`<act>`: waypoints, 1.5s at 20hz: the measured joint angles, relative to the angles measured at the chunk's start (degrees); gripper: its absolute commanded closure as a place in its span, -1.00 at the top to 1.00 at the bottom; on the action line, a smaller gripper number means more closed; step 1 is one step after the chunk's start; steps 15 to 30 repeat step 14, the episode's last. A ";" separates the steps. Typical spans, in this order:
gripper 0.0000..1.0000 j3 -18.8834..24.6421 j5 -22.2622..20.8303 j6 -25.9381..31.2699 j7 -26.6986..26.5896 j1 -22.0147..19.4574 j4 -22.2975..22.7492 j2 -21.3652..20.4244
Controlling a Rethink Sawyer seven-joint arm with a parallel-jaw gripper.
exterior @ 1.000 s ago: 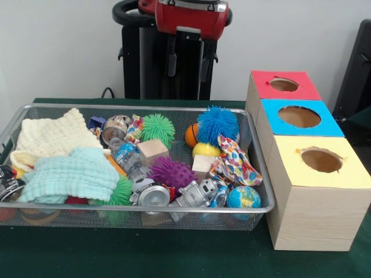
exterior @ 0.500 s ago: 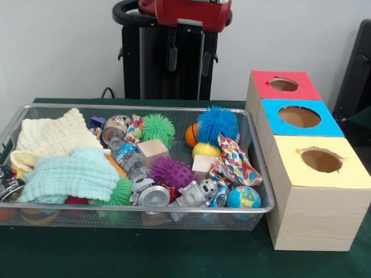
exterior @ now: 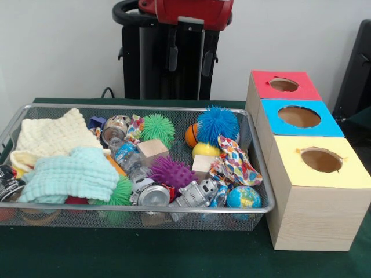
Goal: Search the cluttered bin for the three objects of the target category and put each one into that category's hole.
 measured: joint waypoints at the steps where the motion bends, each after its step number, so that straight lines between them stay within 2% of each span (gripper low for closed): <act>1: 1.00 0.00 0.00 0.00 0.00 0.03 -0.07 0.02; 14: 1.00 -0.40 -0.20 0.78 0.00 3.23 -1.98 0.02; 30: 1.00 -0.40 -0.20 0.78 0.00 3.23 -1.98 0.02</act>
